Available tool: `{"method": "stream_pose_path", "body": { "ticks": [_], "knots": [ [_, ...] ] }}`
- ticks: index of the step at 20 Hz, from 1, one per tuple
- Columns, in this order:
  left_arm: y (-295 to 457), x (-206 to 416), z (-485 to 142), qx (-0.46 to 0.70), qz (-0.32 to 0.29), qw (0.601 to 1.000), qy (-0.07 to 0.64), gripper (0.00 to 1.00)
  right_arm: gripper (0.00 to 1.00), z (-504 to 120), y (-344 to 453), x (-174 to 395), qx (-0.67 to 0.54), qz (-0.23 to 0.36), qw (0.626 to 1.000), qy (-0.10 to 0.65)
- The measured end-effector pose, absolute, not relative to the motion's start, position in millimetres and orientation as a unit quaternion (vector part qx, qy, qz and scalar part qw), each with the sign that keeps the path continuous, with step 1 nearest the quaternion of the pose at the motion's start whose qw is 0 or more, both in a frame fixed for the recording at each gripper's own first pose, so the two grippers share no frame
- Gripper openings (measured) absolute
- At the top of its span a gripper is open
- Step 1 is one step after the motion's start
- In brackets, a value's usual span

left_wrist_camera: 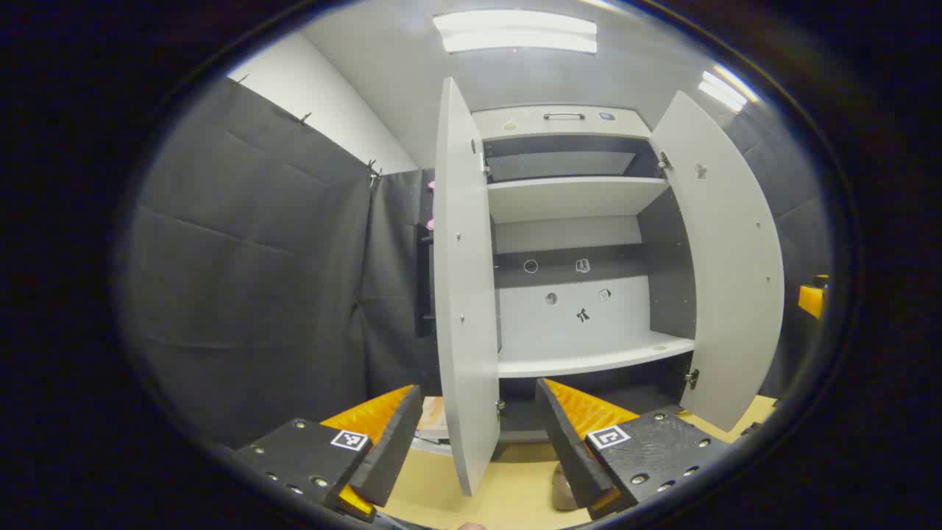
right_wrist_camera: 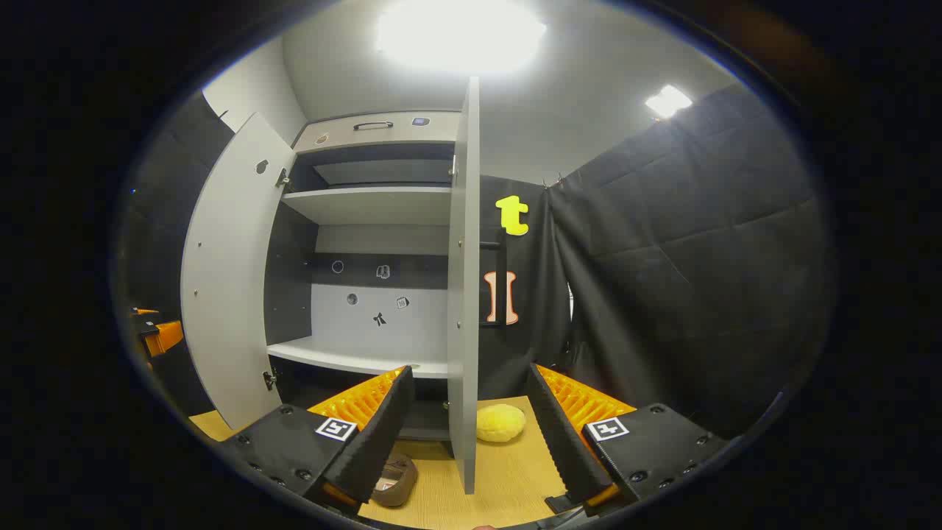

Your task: Grab one shoe with the right hand and put it into the shoe cabinet, grab the other shoe with the left hand and put it into the shoe cabinet; then close the right door with the right hand and the left door with the left hand.

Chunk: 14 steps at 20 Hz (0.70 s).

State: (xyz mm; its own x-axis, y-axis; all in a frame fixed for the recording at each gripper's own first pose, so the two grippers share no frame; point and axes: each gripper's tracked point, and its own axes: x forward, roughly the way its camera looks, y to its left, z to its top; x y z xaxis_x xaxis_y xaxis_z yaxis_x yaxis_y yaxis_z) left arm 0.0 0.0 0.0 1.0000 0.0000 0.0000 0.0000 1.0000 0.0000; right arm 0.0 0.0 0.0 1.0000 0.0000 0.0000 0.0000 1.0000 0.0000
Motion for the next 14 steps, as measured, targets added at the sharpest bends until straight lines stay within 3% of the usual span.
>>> {"method": "stream_pose_path", "body": {
  "ticks": [9,10,11,14],
  "knots": [
    [1.0,-1.1,-4.8,0.005,0.004,1.000,0.002,0.99,0.96,-2.9,4.5,3.3,-0.005,0.012,1.000,0.004],
    [1.0,-1.3,-4.8,0.004,0.004,1.000,0.003,0.91,0.96,-3.6,4.1,3.5,-0.006,0.014,1.000,0.005],
    [1.4,-2.2,-5.0,0.003,0.005,1.000,0.003,0.99,0.96,-3.1,4.5,3.6,-0.006,0.017,1.000,0.004],
    [1.5,-2.5,-3.6,0.003,0.005,1.000,-0.001,0.99,0.96,-3.6,3.1,3.0,-0.011,0.024,1.000,0.001]
  ]
}}
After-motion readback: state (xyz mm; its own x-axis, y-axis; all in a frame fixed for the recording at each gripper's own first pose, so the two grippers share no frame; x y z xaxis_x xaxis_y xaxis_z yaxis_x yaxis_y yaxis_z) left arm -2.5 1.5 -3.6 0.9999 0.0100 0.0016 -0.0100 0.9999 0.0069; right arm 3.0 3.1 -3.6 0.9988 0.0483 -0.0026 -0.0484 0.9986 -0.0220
